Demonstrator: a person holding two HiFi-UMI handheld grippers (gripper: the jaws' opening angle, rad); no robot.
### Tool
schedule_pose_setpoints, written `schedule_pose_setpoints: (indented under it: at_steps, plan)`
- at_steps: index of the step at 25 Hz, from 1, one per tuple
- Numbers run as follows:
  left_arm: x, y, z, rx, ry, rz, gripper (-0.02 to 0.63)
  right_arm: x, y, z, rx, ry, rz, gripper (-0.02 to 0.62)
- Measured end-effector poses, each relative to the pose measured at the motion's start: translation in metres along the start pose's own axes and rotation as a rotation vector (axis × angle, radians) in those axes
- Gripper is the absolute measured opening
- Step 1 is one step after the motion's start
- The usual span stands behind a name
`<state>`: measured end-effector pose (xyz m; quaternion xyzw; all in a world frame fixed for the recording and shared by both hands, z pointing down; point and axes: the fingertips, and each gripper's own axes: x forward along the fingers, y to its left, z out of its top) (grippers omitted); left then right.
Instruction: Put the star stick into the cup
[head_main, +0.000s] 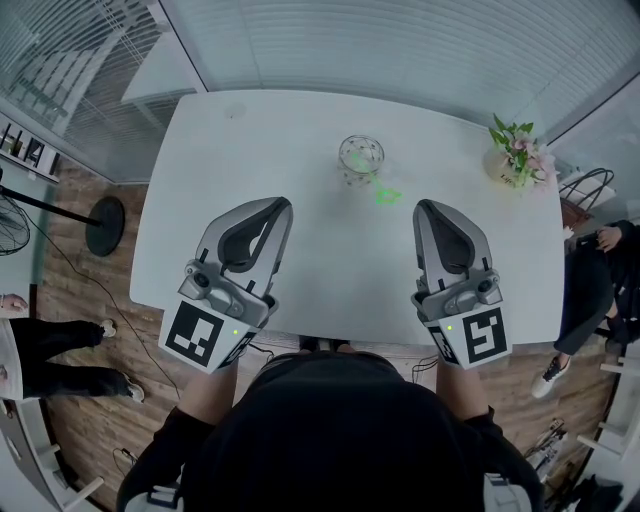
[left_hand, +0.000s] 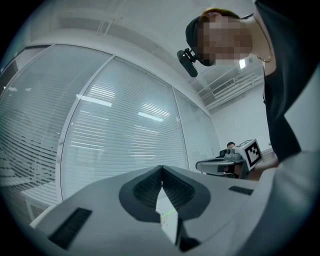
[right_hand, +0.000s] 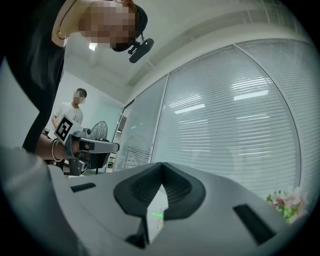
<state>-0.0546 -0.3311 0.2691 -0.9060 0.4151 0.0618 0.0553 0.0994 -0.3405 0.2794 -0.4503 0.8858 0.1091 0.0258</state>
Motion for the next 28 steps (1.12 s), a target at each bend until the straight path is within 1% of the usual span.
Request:
schedule_pose_setpoints:
  at_steps: [12,20,23,26,28]
  plan:
    - [0.0050,0.0004,0.0003,0.004,-0.002,-0.010,0.014,0.0011,-0.0017,-0.0001,-0.004,0.009,0.005,0.003]
    - [0.0061,0.0052,-0.0052,0.008,0.017,-0.007,0.014,0.0051,-0.0043,0.0004,-0.005,0.010,0.003,0.005]
    - [0.0046,0.0065,-0.0041,0.007,0.011,-0.008,0.014,0.0059,-0.0031,0.0020,-0.006,0.009,0.001,0.003]
    - [0.0055,0.0042,0.0033,-0.003,-0.017,-0.022,0.014,0.0060,-0.0016,0.0047,-0.008,0.006,-0.001,0.003]
    - [0.0048,0.0042,0.0033,-0.001,-0.013,-0.020,0.014,0.0062,-0.0009,0.0058,-0.009,0.004,-0.001,0.003]
